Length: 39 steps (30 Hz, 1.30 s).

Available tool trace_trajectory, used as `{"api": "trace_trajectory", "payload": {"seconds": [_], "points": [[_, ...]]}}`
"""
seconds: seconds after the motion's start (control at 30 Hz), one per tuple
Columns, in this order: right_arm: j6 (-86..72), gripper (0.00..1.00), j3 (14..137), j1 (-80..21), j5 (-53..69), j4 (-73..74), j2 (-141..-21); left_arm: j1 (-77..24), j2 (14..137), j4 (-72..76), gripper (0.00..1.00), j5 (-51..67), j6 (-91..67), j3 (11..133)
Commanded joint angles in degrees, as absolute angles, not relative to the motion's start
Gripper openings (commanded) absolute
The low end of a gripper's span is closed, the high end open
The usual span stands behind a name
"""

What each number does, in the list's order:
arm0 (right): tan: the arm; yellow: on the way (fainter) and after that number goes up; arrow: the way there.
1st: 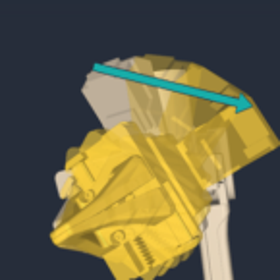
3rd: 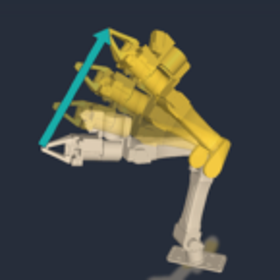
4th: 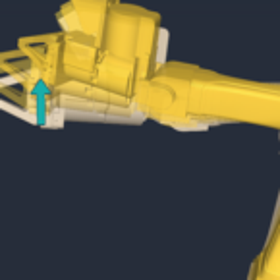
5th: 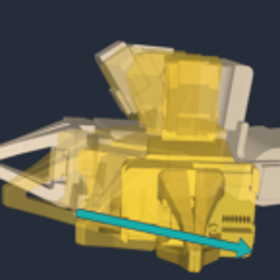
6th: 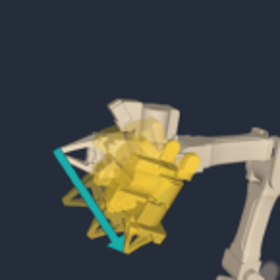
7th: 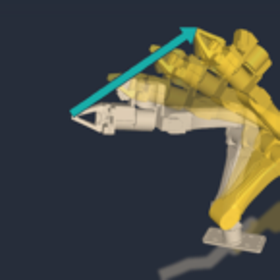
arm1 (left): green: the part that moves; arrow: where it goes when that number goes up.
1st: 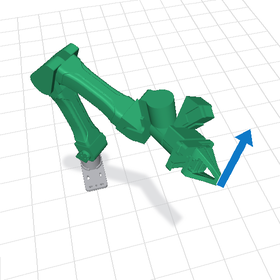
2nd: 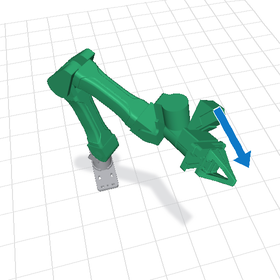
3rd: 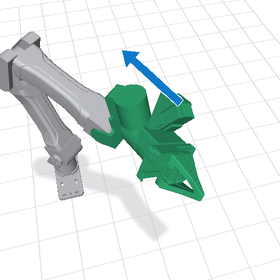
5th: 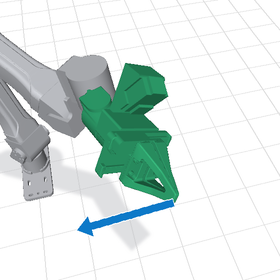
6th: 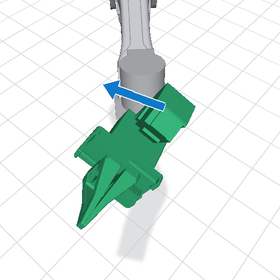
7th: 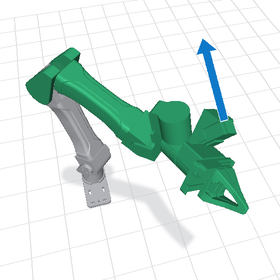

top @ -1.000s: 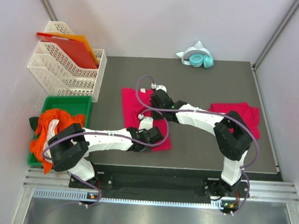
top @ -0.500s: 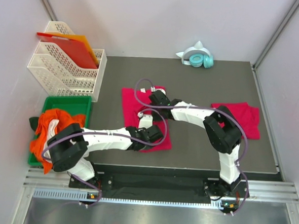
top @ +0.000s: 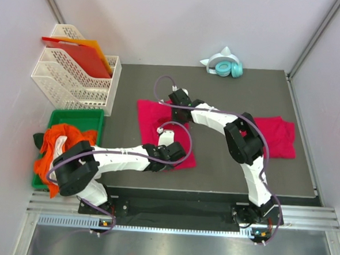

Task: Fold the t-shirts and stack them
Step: Fold the folded rectangular tshirt in 1/3 of the way, then grab one side of the 2/3 rectangular tshirt with both arms

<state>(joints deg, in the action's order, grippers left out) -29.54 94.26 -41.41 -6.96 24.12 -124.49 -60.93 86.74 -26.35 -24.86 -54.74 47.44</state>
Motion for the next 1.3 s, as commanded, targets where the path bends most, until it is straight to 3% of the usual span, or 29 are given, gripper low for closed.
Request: {"api": "trace_trajectory", "payload": {"seconds": [0.0, 0.1, 0.17, 0.2, 0.3, 0.33, 0.57, 0.83, 1.27], "points": [[-28.7, 0.00, 99.8, -39.3, -7.7, 23.9, -127.3, -61.3, 84.9, -25.2, 0.00, -25.0, -55.6, 47.1], [-28.3, 0.02, 98.9, -38.8, -8.2, 22.9, -124.8, -61.3, 84.1, -27.2, 0.00, -26.4, -55.7, 47.7], [-27.9, 0.15, 93.7, -38.8, -9.3, 19.9, -119.0, -61.3, 83.3, -28.5, 0.00, -28.9, -55.7, 48.4], [-27.7, 0.30, 91.8, -38.8, -11.0, 19.2, -116.7, -61.3, 82.5, -29.7, 0.00, -29.8, -55.6, 48.7], [-27.6, 0.54, 85.1, -38.6, -13.6, 18.2, -108.7, -61.3, 80.9, -31.3, 0.02, -33.5, -55.6, 49.4], [-27.6, 0.56, 83.6, -38.5, -13.8, 18.2, -106.8, -61.3, 80.6, -31.4, 0.04, -34.3, -55.7, 49.4], [-29.4, 0.55, 66.5, -40.2, -11.2, 18.0, -94.1, -61.2, 80.2, -30.7, 0.06, -35.7, -58.4, 47.6], [-33.0, 0.52, 52.7, -47.3, -10.5, 16.2, -89.7, -61.3, 77.7, -30.4, 0.02, -35.2, -64.2, 42.3], [-36.3, 0.51, 45.9, -51.2, -10.0, 14.1, -86.7, -61.3, 73.9, -33.8, 0.01, -35.3, -67.2, 40.6]]}}
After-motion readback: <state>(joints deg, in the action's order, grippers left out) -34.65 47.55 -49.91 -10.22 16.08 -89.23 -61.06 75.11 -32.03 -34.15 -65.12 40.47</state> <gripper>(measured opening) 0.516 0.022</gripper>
